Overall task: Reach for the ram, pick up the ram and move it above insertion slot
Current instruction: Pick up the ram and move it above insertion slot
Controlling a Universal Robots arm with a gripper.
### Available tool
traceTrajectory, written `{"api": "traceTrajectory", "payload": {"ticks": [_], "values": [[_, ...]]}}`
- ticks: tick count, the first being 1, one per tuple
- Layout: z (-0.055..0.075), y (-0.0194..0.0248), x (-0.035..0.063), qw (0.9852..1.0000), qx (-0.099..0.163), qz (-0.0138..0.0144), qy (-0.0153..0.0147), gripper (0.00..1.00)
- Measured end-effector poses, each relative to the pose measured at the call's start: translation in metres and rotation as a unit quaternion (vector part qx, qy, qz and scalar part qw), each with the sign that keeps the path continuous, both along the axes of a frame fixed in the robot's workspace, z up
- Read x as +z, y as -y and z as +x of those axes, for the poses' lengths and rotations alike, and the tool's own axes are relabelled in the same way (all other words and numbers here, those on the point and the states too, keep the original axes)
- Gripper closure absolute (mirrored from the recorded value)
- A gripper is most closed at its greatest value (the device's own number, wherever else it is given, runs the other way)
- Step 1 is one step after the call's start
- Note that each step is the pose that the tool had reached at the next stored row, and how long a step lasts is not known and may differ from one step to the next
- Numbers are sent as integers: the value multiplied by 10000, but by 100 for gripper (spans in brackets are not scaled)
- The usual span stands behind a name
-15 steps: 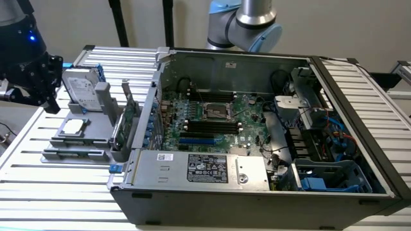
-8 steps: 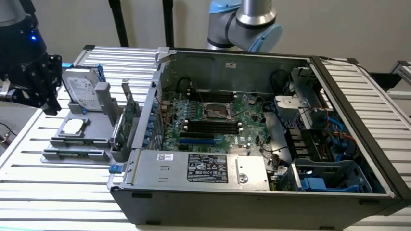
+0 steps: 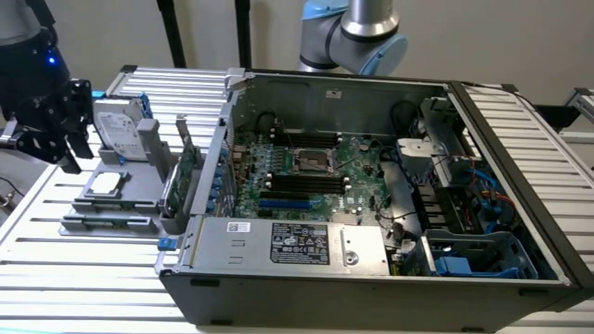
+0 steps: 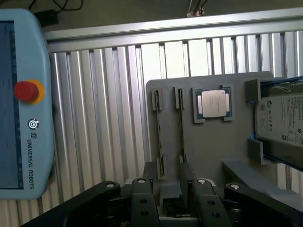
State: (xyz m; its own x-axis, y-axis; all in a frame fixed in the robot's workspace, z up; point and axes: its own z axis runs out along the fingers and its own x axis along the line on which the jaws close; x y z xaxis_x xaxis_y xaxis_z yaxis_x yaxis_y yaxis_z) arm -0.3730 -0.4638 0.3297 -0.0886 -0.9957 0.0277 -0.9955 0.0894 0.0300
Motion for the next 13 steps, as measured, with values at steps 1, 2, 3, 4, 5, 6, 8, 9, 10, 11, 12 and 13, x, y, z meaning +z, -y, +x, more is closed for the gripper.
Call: {"api": "traceTrajectory", "payload": {"ticks": [1, 2, 3, 4, 5, 6, 8, 9, 10, 11, 12, 13], "values": [[0, 1, -18, 10000, 3, 1, 0, 64], [1, 3, -36, 10000, 6, 1, 0, 64], [0, 6, -54, 10000, 8, 1, 0, 64], [0, 9, -73, 10000, 10, 1, -1, 64], [0, 13, -91, 10000, 11, 1, -1, 64], [0, 17, -109, 10000, 11, 2, 0, 64], [1, 25, -146, 10000, 12, 3, 0, 64], [1, 30, -164, 10000, 12, 4, 0, 64], [1, 35, -182, 10000, 13, 4, 0, 64], [1, 41, -200, 10000, 14, 4, 0, 64], [1, 46, -218, 10000, 15, 5, 0, 64], [0, 51, -236, 10000, 16, 5, 0, 64]]}}
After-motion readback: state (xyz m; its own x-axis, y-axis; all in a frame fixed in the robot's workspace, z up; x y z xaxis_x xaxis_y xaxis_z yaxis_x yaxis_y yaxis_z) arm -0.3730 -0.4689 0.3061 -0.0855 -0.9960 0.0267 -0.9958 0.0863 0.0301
